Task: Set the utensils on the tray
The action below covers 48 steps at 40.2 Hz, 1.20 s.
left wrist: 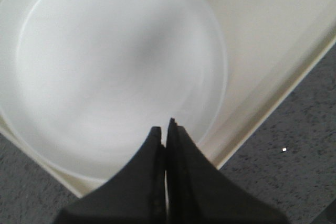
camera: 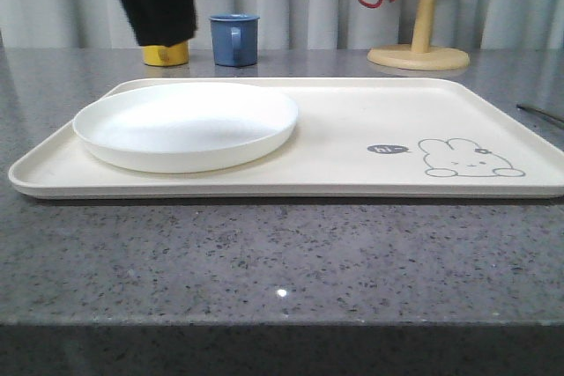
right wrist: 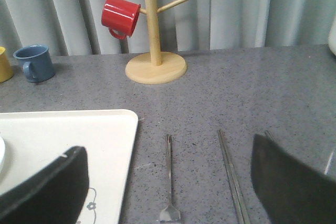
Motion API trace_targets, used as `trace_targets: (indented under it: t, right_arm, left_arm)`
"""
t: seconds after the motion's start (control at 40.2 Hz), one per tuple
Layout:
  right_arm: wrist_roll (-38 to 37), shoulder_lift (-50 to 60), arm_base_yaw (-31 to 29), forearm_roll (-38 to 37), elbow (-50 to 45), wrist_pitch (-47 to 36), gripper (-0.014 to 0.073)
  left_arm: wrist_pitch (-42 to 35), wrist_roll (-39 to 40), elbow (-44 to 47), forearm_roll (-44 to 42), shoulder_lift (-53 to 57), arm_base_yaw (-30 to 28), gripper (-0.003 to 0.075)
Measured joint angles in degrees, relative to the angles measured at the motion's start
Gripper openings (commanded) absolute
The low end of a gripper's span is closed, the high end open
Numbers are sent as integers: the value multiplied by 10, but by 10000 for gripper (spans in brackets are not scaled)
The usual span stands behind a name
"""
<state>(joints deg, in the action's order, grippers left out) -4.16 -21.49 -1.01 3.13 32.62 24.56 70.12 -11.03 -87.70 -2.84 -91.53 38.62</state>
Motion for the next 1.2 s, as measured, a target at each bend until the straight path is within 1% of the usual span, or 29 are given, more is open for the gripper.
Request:
trace_targets:
  t: [0.124, 0.274, 0.448, 0.523, 0.647, 0.846, 0.971, 1.195]
  right_arm:
    - [0, 0, 0, 0, 0, 0, 646]
    - [0, 0, 0, 0, 0, 0, 646]
    - [0, 0, 0, 0, 0, 0, 646]
    - [0, 0, 0, 0, 0, 0, 646]
    - [0, 0, 0, 0, 0, 0, 646]
    - [0, 0, 0, 0, 0, 0, 646]
    - [0, 0, 0, 0, 0, 0, 646]
    - [0, 0, 0, 0, 0, 0, 646]
  left_arm:
    - [-33, 17, 59, 5, 56, -57, -18]
    - [-97, 23, 151, 31, 149, -139, -18]
    - [-167, 25, 249, 43, 264, -210, -18]
    - [-198, 25, 291, 45, 317, -232, -18]
    - [-262, 25, 362, 48, 408, -250, -18]
    - [-356, 25, 488, 51, 582, -252, -18]
    - [-386, 25, 555, 51, 687, -252, -18]
    - [-396, 25, 629, 52, 853, -252, -18]
